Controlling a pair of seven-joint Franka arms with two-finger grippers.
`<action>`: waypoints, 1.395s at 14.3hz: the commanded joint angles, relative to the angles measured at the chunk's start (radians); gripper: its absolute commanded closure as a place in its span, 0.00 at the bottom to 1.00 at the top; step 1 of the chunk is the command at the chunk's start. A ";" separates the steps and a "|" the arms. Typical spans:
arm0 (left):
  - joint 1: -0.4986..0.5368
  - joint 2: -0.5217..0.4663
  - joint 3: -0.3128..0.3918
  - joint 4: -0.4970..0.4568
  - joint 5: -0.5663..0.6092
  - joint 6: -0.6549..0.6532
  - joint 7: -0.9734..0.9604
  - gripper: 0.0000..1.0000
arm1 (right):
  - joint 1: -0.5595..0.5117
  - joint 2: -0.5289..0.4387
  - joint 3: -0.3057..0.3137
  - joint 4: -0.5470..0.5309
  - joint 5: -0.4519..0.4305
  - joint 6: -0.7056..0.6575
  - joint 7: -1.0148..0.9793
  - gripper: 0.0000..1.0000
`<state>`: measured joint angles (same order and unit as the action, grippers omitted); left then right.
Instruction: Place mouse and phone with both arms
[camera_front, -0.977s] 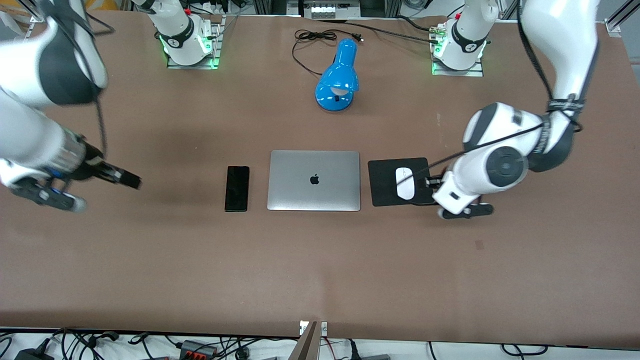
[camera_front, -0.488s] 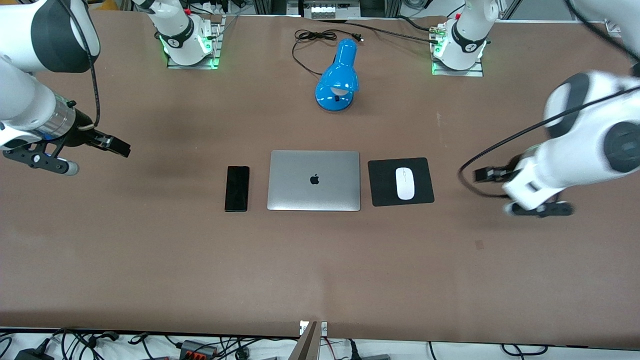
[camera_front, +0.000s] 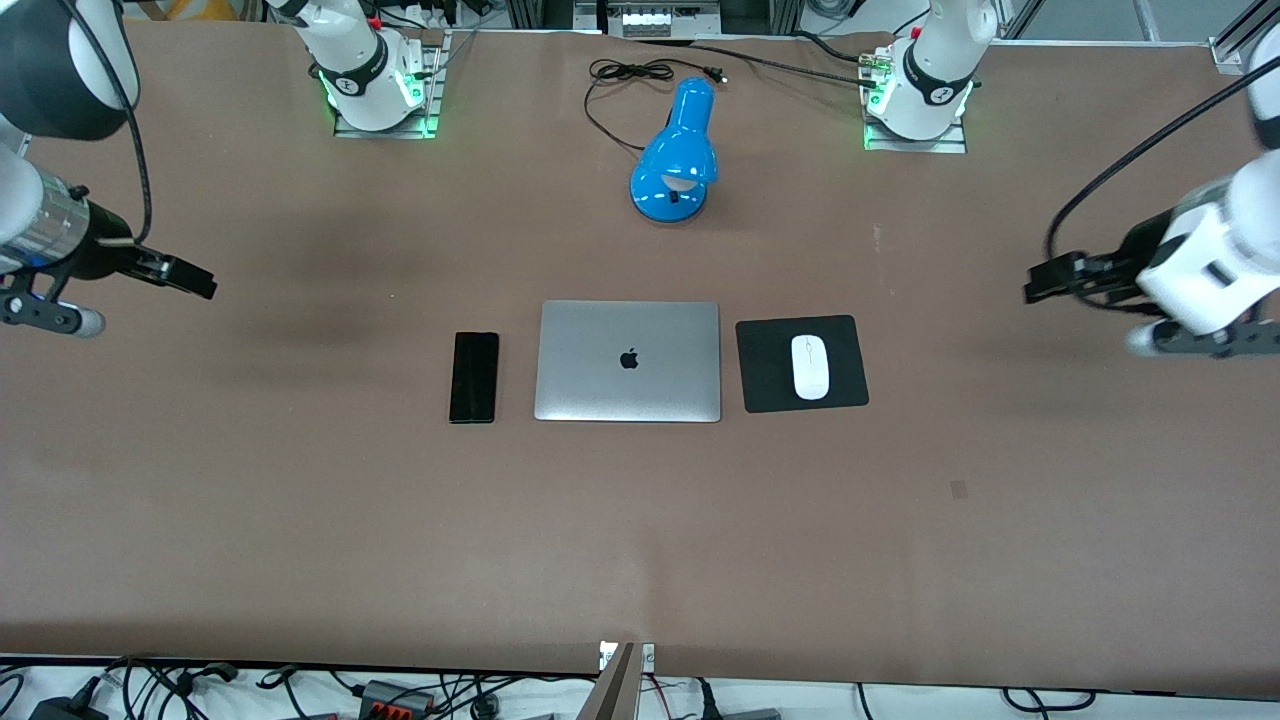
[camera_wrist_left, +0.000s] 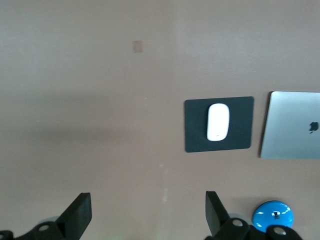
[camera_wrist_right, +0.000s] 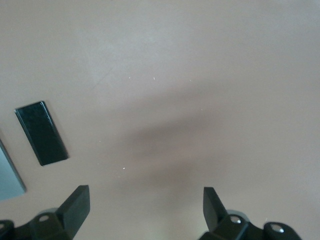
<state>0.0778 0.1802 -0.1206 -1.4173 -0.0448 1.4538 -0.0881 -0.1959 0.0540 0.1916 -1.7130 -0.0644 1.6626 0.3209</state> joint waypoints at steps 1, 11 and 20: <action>-0.053 -0.134 0.087 -0.187 -0.014 0.054 0.080 0.00 | -0.002 -0.008 0.008 0.076 0.012 -0.024 0.046 0.00; -0.096 -0.213 0.070 -0.255 0.094 0.142 0.116 0.00 | -0.043 0.012 0.034 0.107 0.144 0.038 0.021 0.00; -0.089 -0.191 0.072 -0.227 0.089 0.122 0.120 0.00 | -0.047 0.014 0.065 0.124 0.039 0.028 0.023 0.00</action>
<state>-0.0102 -0.0270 -0.0487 -1.6790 0.0325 1.6049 0.0422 -0.2413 0.0589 0.2359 -1.6112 0.0334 1.7025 0.3444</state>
